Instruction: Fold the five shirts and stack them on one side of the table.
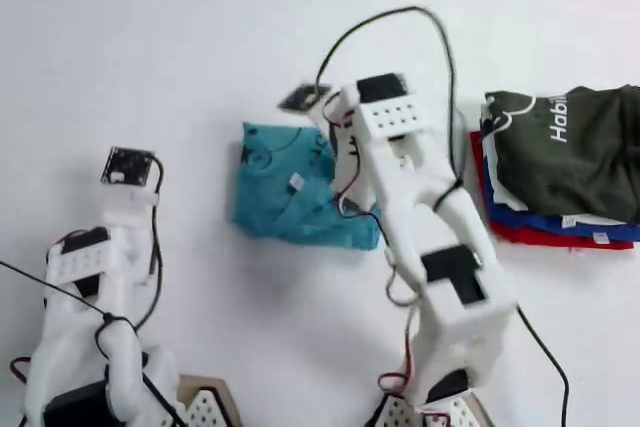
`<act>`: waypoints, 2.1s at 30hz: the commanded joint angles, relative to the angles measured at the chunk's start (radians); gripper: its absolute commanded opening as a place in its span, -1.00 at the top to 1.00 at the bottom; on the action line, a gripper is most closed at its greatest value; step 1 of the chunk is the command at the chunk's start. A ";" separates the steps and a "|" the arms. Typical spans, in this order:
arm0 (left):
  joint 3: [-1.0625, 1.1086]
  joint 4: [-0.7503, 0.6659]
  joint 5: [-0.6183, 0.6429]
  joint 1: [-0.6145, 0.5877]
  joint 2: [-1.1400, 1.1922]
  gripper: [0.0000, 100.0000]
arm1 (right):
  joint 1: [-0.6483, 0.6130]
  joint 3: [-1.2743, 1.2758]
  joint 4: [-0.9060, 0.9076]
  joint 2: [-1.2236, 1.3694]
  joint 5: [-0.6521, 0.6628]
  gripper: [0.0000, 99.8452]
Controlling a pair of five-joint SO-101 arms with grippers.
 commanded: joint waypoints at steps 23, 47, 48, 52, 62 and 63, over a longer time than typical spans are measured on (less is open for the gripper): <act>-0.004 -0.015 0.006 -0.006 -0.025 0.95 | -0.111 -0.537 -0.182 0.315 -0.160 0.96; -0.002 -0.015 0.006 -0.006 -0.025 0.95 | -0.038 -0.281 -0.171 0.305 -0.150 0.96; -0.002 -0.015 0.006 -0.006 -0.025 0.95 | -0.033 -0.276 -0.150 0.308 -0.150 0.96; -0.002 -0.017 0.006 -0.006 -0.025 0.95 | -0.022 -0.276 -0.031 0.305 -0.149 0.96; -0.002 -0.017 0.006 -0.006 -0.025 0.95 | -0.030 -0.115 0.027 0.065 -0.149 0.96; -0.002 -0.017 0.006 -0.006 -0.025 0.95 | -0.024 -0.121 0.021 0.030 -0.149 0.96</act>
